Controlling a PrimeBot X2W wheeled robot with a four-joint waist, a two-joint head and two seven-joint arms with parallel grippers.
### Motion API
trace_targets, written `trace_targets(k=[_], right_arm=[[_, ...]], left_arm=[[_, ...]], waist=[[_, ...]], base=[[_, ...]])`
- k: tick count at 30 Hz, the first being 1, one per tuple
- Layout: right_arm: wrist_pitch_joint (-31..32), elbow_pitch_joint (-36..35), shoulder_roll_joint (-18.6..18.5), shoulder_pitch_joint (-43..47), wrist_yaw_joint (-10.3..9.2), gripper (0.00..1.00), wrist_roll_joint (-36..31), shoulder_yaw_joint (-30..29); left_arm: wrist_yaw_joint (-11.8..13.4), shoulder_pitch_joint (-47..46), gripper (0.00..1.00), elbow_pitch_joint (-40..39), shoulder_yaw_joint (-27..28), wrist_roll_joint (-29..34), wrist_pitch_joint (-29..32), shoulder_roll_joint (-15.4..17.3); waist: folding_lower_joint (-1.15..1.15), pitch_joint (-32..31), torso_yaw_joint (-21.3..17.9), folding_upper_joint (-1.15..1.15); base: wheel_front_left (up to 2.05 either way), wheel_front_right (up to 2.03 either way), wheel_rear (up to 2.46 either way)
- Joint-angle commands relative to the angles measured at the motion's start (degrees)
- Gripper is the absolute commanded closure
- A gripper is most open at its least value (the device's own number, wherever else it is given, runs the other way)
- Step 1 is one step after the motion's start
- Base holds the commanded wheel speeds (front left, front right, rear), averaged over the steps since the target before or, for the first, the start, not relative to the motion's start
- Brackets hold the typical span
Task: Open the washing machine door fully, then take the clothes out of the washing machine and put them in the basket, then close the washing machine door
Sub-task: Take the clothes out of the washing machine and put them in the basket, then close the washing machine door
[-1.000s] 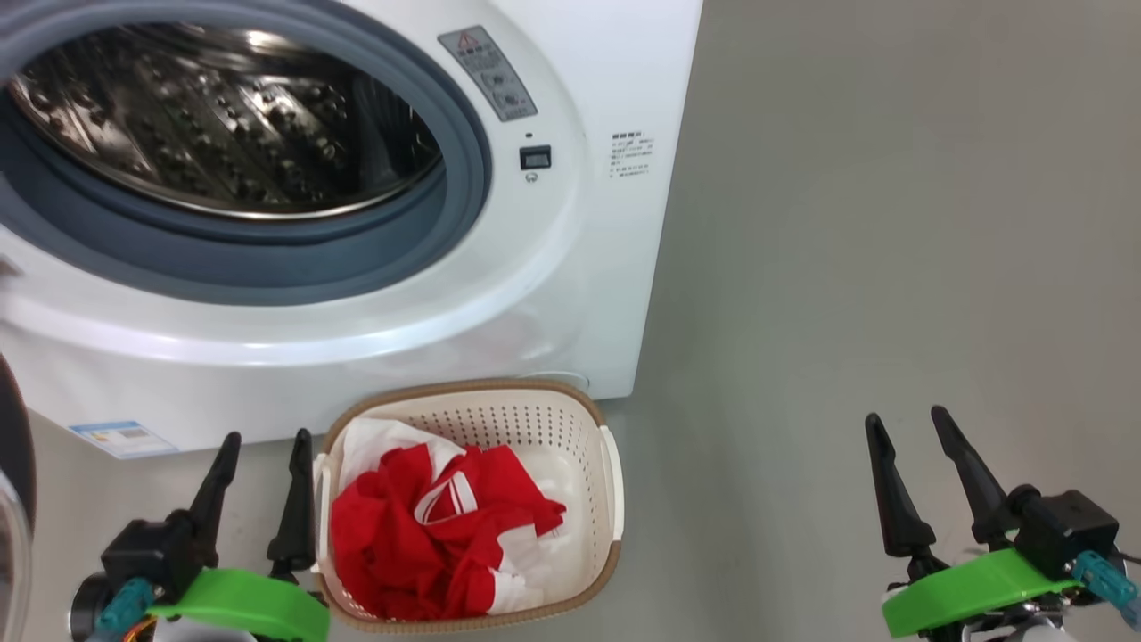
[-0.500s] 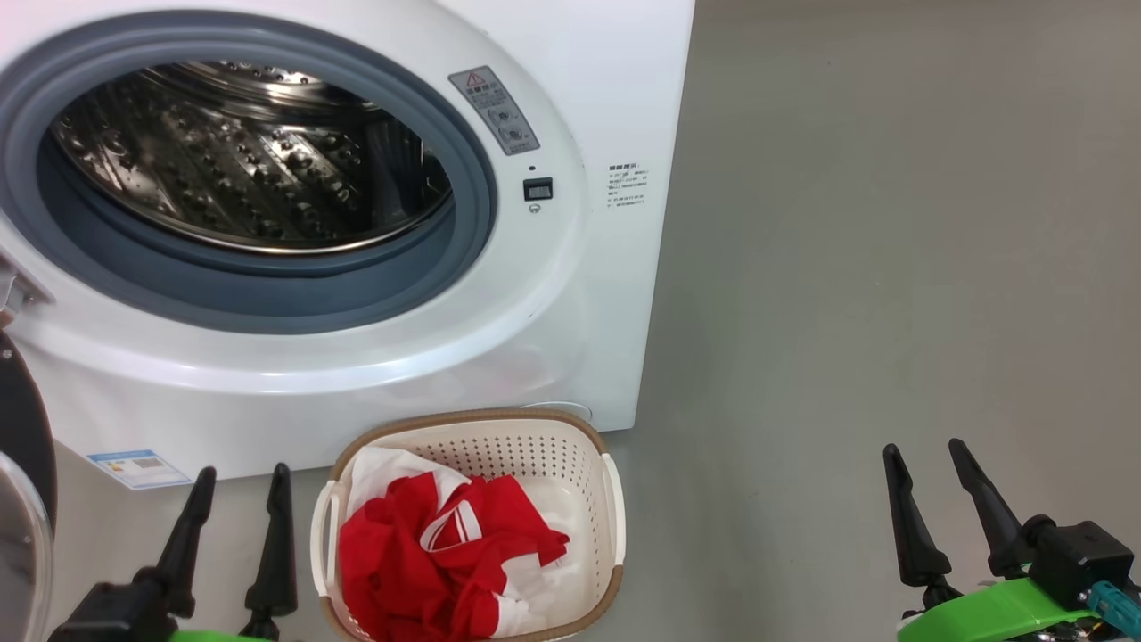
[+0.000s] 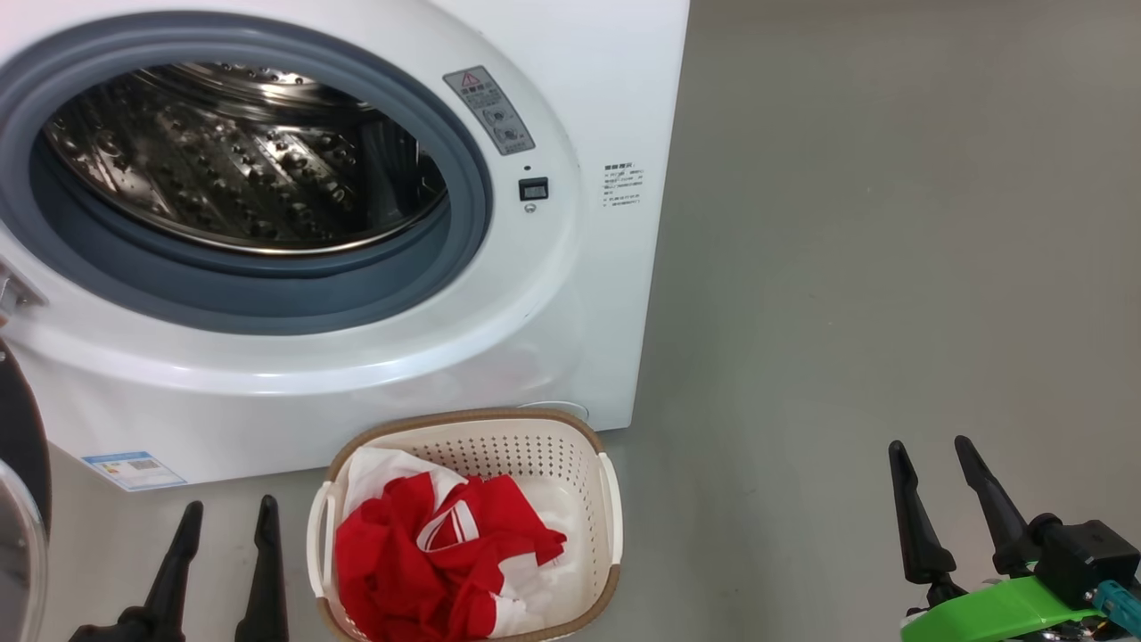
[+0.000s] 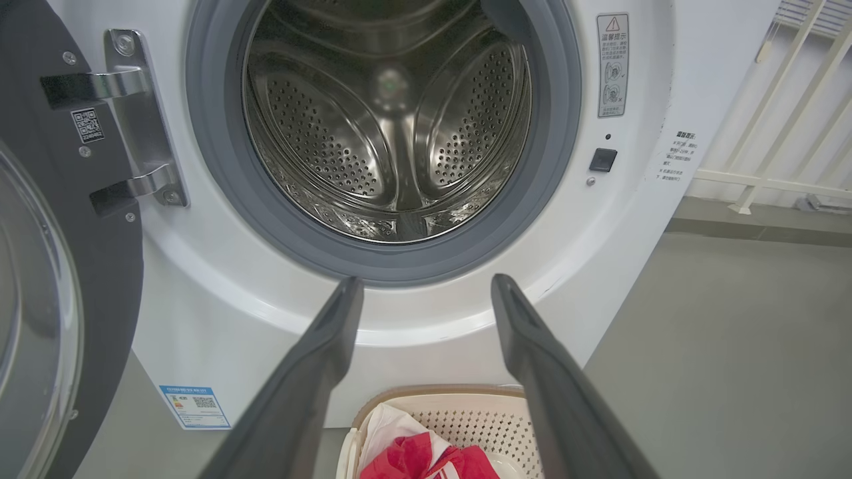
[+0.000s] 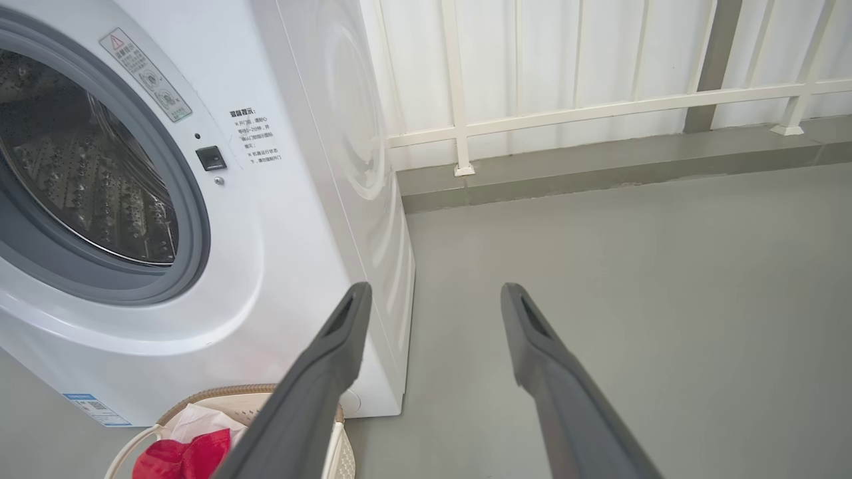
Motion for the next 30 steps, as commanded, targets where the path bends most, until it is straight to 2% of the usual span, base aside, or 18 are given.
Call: trace_targets(k=[1,30], right_arm=[[-0.37,-1.58,-0.72,-0.14,0.28,0.00,-0.15,1.14],[-0.37,-1.50,-0.72,-0.12,0.28,0.00,-0.14,1.36]], left_arm=[[-0.32,-1.03,0.00,-1.74,1.80,0.40,-0.29,0.56],[-0.32,-1.58,0.00,-2.57,0.44,0.34,-0.29,0.44]], waist=[[0.00,0.10,-0.09,0.00],[0.00,-0.09,-0.30,0.00]], base=[[0.00,0.00,0.00],[-0.02,0.02,0.00]])
